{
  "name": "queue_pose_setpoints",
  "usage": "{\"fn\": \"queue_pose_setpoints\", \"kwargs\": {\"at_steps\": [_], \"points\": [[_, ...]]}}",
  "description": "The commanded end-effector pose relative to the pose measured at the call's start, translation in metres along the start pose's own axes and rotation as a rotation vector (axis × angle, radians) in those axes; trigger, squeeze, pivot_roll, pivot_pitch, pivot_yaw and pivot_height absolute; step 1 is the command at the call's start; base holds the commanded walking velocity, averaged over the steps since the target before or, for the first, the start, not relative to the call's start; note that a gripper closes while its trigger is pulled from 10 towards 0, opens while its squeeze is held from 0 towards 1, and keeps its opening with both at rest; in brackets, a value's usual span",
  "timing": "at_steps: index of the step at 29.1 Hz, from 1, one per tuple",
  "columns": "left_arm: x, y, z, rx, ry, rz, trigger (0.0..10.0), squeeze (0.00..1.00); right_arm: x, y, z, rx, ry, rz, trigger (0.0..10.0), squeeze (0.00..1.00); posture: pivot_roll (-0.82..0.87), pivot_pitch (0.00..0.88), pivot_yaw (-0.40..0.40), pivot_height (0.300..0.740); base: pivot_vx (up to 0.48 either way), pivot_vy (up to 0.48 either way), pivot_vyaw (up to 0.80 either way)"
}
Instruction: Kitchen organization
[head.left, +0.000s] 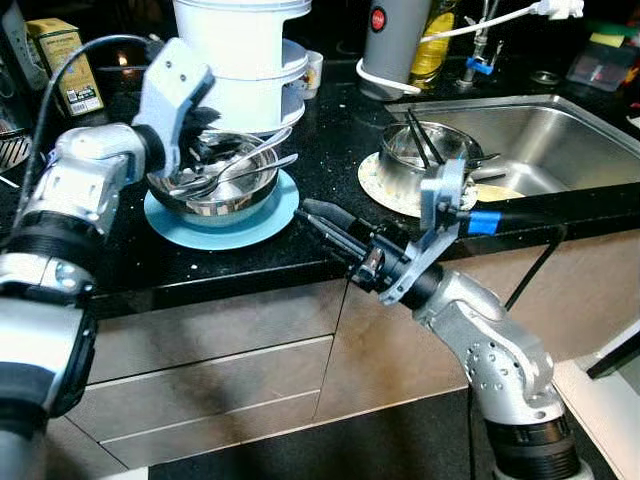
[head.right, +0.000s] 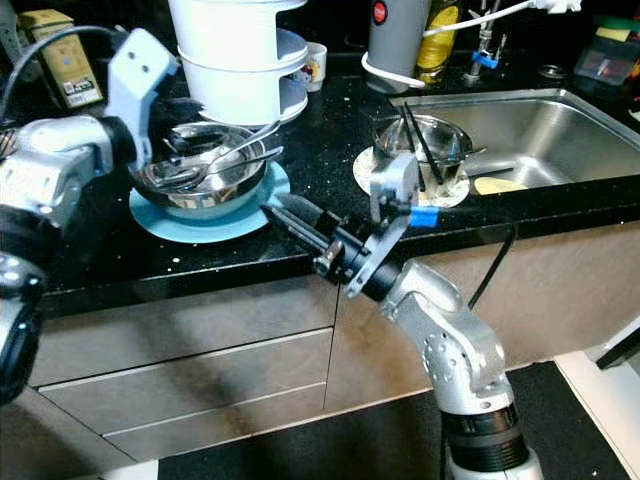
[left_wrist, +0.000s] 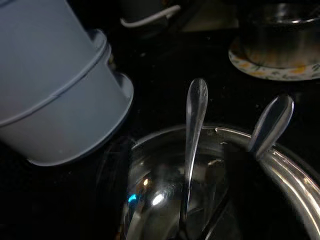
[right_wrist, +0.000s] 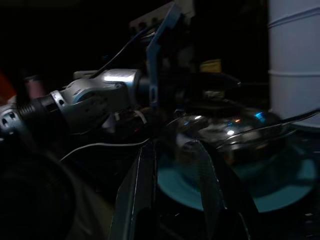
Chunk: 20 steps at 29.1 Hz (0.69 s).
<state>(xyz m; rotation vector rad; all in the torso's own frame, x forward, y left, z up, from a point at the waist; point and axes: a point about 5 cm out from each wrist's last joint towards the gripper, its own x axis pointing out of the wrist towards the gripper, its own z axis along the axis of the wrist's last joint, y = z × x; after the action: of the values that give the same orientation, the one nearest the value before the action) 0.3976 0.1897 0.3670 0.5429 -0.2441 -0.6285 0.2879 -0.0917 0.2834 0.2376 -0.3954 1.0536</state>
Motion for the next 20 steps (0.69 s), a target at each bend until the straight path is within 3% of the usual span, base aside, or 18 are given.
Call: {"fn": "queue_pose_setpoints", "kwargs": {"at_steps": [1,3,4,10,20], "points": [[0.004,-0.003,0.001,0.013,0.007,-0.044,10.0,1.00,-0.001,0.002,0.006,-0.012,-0.009,-0.006,10.0,0.00,0.01,0.160,-0.020,0.740,0.000,0.000,0.00],[0.004,-0.003,0.000,0.014,0.013,-0.053,10.0,1.00,-0.001,0.002,0.007,-0.015,-0.009,-0.010,10.0,0.00,0.00,0.165,-0.015,0.740,0.000,0.000,0.00],[0.007,-0.007,-0.001,0.024,0.029,-0.109,10.0,0.00,-0.002,0.002,0.008,-0.022,-0.006,-0.026,10.0,0.00,0.00,0.171,-0.005,0.740,0.000,0.000,0.00],[0.011,-0.017,-0.008,0.123,0.137,-0.240,10.0,0.00,-0.006,0.004,0.011,-0.026,0.003,-0.054,10.0,0.00,-0.01,0.190,0.017,0.740,0.000,0.000,0.00],[0.018,-0.022,-0.011,0.191,0.200,-0.259,10.0,0.00,-0.010,0.005,0.011,-0.031,0.014,-0.096,10.0,0.00,0.00,0.206,0.037,0.740,0.000,0.000,0.00]]}}
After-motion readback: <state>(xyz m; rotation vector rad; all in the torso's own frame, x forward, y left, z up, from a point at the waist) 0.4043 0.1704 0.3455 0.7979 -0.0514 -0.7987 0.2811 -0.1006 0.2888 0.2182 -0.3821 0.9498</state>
